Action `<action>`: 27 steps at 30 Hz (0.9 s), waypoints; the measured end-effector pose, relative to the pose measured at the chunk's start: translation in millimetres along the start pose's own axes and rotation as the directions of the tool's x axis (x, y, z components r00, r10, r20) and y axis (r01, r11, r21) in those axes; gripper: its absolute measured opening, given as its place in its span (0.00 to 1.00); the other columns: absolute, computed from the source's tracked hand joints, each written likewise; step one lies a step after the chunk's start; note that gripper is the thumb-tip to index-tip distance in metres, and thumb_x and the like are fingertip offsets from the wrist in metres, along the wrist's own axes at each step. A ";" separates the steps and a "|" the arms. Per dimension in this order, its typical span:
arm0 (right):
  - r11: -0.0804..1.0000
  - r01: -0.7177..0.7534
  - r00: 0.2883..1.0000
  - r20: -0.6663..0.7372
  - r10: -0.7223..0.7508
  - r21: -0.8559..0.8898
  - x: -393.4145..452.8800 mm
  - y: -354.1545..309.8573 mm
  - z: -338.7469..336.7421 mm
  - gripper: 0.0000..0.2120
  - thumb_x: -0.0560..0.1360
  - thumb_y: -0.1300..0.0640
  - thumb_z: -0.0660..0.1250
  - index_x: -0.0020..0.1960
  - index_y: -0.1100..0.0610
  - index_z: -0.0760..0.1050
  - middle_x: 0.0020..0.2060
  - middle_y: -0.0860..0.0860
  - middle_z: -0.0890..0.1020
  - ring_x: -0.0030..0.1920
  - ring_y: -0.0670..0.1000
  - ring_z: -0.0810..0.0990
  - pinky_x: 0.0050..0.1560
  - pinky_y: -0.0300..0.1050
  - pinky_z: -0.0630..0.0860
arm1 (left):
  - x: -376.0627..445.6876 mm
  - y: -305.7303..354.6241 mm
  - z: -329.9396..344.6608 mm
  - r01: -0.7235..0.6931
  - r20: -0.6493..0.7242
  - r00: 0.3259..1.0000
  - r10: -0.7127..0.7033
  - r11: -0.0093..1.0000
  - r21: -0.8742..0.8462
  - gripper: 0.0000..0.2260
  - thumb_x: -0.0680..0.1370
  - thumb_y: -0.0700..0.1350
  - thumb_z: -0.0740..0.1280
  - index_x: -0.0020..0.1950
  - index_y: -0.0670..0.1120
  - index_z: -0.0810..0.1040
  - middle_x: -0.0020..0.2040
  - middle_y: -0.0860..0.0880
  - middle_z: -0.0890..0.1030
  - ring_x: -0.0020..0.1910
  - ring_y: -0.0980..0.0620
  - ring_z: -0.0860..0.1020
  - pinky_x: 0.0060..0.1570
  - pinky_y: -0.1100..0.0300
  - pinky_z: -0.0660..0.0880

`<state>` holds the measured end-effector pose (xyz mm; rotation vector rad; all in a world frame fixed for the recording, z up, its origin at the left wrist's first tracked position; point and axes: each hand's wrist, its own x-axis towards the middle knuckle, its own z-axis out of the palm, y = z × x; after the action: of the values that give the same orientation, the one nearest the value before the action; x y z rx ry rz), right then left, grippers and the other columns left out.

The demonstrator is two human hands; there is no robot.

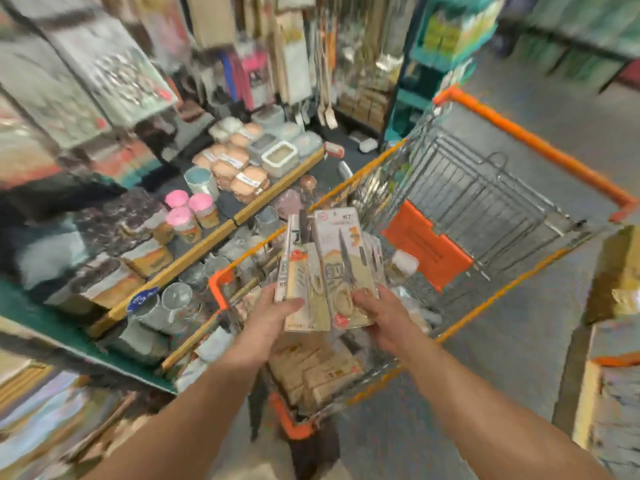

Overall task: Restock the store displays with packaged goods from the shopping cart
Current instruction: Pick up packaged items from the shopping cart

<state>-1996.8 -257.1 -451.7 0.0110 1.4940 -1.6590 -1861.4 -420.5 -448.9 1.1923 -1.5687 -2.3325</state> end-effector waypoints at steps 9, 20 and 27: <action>0.956 0.228 0.936 0.311 -0.162 -0.186 -21.8 -110.9 138.6 0.10 0.80 0.61 0.64 0.61 0.59 0.75 0.48 0.58 0.82 0.42 0.52 0.83 0.36 0.44 0.78 | -69.7 136.5 -71.9 -0.428 -0.172 0.894 0.414 0.902 -0.052 0.21 0.74 0.36 0.72 0.66 0.41 0.73 0.58 0.42 0.83 0.56 0.41 0.82 0.60 0.43 0.77; 0.912 0.408 0.876 0.304 -0.375 -0.051 -5.2 -193.7 383.3 0.09 0.78 0.62 0.67 0.59 0.59 0.76 0.49 0.58 0.85 0.49 0.59 0.83 0.59 0.60 0.76 | -107.8 313.7 -213.7 -0.616 -0.384 0.737 0.556 0.787 -0.043 0.29 0.68 0.43 0.73 0.68 0.45 0.71 0.55 0.47 0.84 0.53 0.44 0.83 0.58 0.42 0.78; 0.883 0.463 0.866 0.250 -0.433 -0.074 23.2 -231.5 473.7 0.08 0.78 0.57 0.69 0.56 0.57 0.78 0.43 0.55 0.87 0.50 0.60 0.83 0.60 0.63 0.76 | -89.6 403.0 -279.3 -0.675 -0.405 0.675 0.617 0.738 0.001 0.33 0.67 0.46 0.74 0.70 0.45 0.68 0.60 0.46 0.81 0.54 0.46 0.82 0.57 0.47 0.78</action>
<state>-1900.7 -677.8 -147.9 -0.6262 1.4979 -1.8416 -1754.7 -776.9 -117.1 0.7903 -1.3447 -1.5989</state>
